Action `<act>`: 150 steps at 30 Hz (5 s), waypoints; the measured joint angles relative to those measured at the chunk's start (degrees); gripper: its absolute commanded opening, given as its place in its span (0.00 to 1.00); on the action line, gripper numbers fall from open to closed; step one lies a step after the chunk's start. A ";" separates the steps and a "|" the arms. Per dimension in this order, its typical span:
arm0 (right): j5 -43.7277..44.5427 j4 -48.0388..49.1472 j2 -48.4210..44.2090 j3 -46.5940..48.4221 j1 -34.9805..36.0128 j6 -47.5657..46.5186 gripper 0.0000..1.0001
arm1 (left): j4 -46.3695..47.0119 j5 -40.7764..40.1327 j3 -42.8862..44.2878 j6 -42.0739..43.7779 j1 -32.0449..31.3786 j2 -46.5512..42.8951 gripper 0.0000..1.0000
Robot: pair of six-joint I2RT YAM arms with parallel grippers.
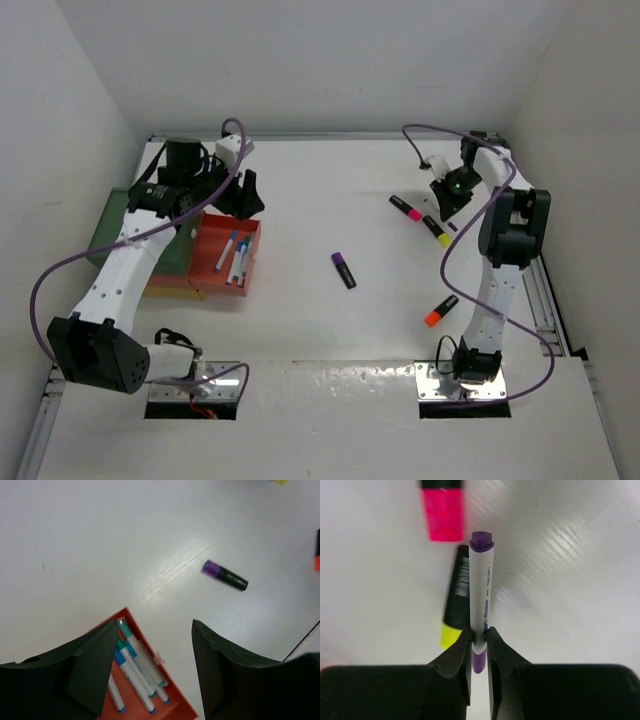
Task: Sort the stationery into containers
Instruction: Pick up the pen from the center of the board, then place the pen in the drawer, then close the drawer in the storage box.
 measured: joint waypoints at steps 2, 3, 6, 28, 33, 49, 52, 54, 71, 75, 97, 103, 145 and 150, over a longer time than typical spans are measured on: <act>-2.49 -1.20 -2.47 0.26 0.55 0.22 0.00 | 2.73 2.43 -0.02 -0.66 -0.55 -0.09 0.68; -3.80 -1.77 -3.91 0.26 0.94 0.26 0.00 | 3.80 3.39 -0.02 -0.92 -1.01 0.11 0.69; -7.93 -2.38 -9.62 -1.29 3.34 0.42 0.00 | 6.78 6.97 -0.09 -2.84 -2.97 0.96 0.72; -20.98 34.29 -51.17 -46.25 31.34 -9.25 0.00 | 31.95 27.76 -13.62 -35.98 -8.52 7.89 0.81; -21.79 42.03 -51.49 -50.18 36.13 -15.06 0.00 | 32.76 28.44 -13.94 -36.85 -10.40 8.39 0.81; -21.38 57.70 -51.49 -54.10 42.16 -27.10 0.00 | 32.98 27.76 -18.10 -38.18 -11.93 8.35 0.73; -21.66 59.60 -51.49 -55.21 42.75 -29.42 0.00 | 33.77 27.89 -18.10 -38.75 -12.02 8.35 0.67; -21.84 61.11 -51.60 -56.30 43.12 -30.73 0.00 | 34.23 27.93 -18.23 -39.01 -12.04 8.35 0.61; -22.05 74.16 -52.76 -64.63 47.63 -38.42 0.00 | 30.49 24.90 -21.42 -35.89 -13.25 6.43 0.27; -21.53 77.94 -52.92 -66.07 48.06 -38.88 0.20 | 29.88 23.82 -21.59 -35.36 -13.09 5.57 0.00; -3.78 63.67 -59.56 -51.58 41.48 11.30 0.68 | -12.48 -14.47 -4.59 -14.69 1.64 -6.45 0.00; -5.97 53.29 -55.04 -45.53 37.90 25.88 0.68 | -18.75 -19.89 -10.10 -14.23 2.69 -7.26 0.00; -26.73 58.40 -18.10 -22.53 39.10 83.69 0.00 | -21.86 -27.50 12.98 2.54 13.18 -4.35 0.35; -25.92 62.07 -13.29 -21.97 43.45 91.27 0.00 | -24.65 -24.98 11.58 5.81 17.75 -2.16 0.49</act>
